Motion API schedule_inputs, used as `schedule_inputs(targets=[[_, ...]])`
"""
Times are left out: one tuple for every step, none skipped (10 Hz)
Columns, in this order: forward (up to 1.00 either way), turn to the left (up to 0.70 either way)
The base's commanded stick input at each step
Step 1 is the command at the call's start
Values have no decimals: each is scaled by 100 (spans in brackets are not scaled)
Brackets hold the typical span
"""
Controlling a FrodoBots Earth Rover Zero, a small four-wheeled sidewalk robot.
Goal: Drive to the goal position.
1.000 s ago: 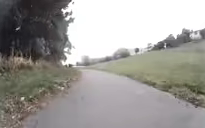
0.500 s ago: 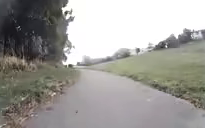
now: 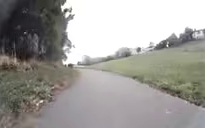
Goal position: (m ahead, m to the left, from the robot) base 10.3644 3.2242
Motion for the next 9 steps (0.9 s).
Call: schedule_inputs(targets=[[100,11],[100,11],[100,11],[100,17],[100,9],[100,8],[100,6],[100,5],[100,4]])
